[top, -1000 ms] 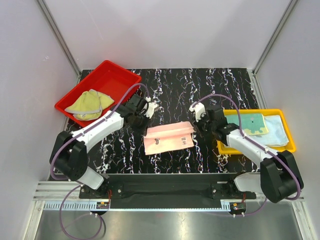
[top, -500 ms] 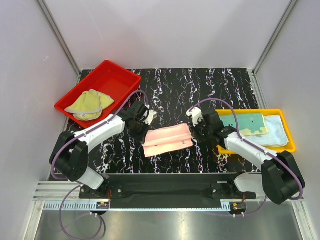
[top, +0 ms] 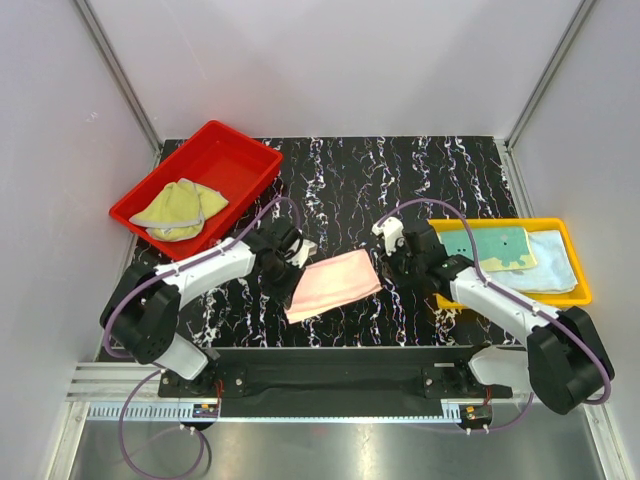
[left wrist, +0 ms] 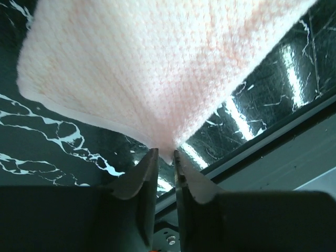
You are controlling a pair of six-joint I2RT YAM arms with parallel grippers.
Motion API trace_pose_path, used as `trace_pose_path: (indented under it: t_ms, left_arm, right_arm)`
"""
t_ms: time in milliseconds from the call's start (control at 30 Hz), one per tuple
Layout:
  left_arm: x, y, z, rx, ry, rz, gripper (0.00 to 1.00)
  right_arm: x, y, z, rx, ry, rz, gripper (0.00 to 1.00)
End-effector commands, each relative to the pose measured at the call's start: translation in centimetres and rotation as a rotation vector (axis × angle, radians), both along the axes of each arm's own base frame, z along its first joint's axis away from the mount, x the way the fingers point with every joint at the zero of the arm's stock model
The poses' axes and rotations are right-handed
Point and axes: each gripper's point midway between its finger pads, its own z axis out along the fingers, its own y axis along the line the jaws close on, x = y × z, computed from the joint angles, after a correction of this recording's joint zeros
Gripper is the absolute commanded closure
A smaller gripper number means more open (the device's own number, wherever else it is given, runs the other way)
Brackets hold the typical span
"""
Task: Fold and stack the towels
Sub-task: Fold the towel
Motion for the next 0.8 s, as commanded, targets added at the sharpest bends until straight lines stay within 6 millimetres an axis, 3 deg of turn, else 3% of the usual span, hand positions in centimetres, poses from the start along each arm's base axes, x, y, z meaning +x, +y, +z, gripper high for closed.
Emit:
trace_pose_path:
  t_ms: [0, 200, 300, 400, 533, 667, 767]
  left_arm:
    - [-0.7, -0.7, 1.1, -0.052, 0.011, 0.01, 0.75]
    - [-0.1, -1.5, 2.7, -0.113, -0.037, 0.036, 0.64]
    - [1.2, -1.5, 2.5, -0.096, -0.081, 0.12, 0.63]
    - [2.1, -2.0, 1.9, -0.106, -0.095, 0.193, 0.63]
    - [0.8, -4.1, 0.1, -0.228, -0.002, 0.221, 0.67]
    - [-0.9, -3.2, -2.8, -0.192, 0.07, 0.279, 0.7]
    - [-1.8, -2.8, -3.8, -0.167, 0.111, 0.312, 0.7]
  right_arm:
    - [0.2, 0.1, 1.9, 0.019, -0.053, -0.017, 0.7]
    - [1.4, 2.1, 5.2, 0.157, -0.026, -0.098, 0.63]
    - [1.0, 4.0, 5.2, 0.246, 0.095, -0.126, 0.62]
    - [1.4, 4.1, 4.3, 0.242, 0.18, -0.22, 0.65]
    - [0.8, 4.7, 2.7, 0.265, 0.33, -0.324, 0.73]
    - [-0.5, 4.8, -0.3, 0.247, 0.453, -0.379, 0.8]
    - [-1.0, 4.2, -2.9, 0.207, 0.493, -0.418, 0.84]
